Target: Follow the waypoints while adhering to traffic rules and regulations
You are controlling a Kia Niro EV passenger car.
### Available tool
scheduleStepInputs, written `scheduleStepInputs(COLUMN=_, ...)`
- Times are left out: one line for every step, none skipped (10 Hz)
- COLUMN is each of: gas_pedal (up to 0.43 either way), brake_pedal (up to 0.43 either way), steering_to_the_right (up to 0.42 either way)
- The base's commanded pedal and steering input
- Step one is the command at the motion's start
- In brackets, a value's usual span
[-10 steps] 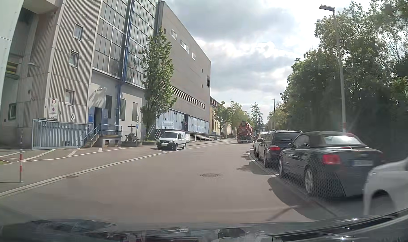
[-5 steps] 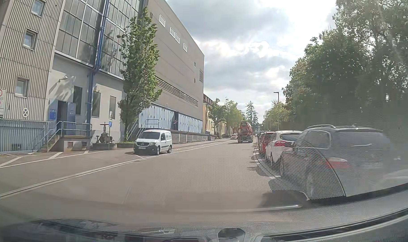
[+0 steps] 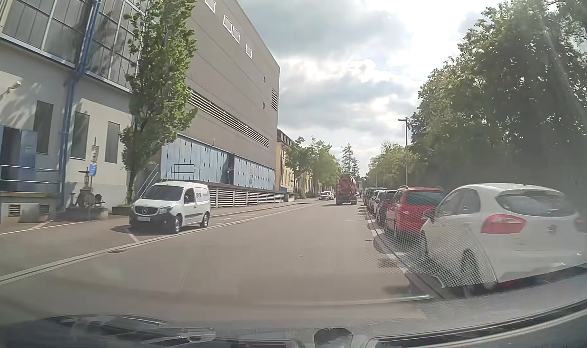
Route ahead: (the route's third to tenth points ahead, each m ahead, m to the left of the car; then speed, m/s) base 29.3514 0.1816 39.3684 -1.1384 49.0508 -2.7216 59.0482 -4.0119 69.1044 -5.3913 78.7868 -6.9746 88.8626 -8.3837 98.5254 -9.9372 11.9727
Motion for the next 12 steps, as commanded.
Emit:
scheduleStepInputs(gas_pedal=0.110, brake_pedal=0.000, steering_to_the_right=0.043)
scheduleStepInputs(gas_pedal=0.110, brake_pedal=0.000, steering_to_the_right=0.043)
scheduleStepInputs(gas_pedal=0.110, brake_pedal=0.000, steering_to_the_right=0.043)
scheduleStepInputs(gas_pedal=0.110, brake_pedal=0.000, steering_to_the_right=0.042)
scheduleStepInputs(gas_pedal=0.110, brake_pedal=0.000, steering_to_the_right=0.041)
scheduleStepInputs(gas_pedal=0.110, brake_pedal=0.000, steering_to_the_right=0.038)
scheduleStepInputs(gas_pedal=0.098, brake_pedal=0.000, steering_to_the_right=0.036)
scheduleStepInputs(gas_pedal=0.098, brake_pedal=0.000, steering_to_the_right=0.034)
scheduleStepInputs(gas_pedal=0.098, brake_pedal=0.000, steering_to_the_right=0.033)
scheduleStepInputs(gas_pedal=0.098, brake_pedal=0.000, steering_to_the_right=0.031)
scheduleStepInputs(gas_pedal=0.087, brake_pedal=0.000, steering_to_the_right=0.030)
scheduleStepInputs(gas_pedal=0.087, brake_pedal=0.000, steering_to_the_right=0.024)
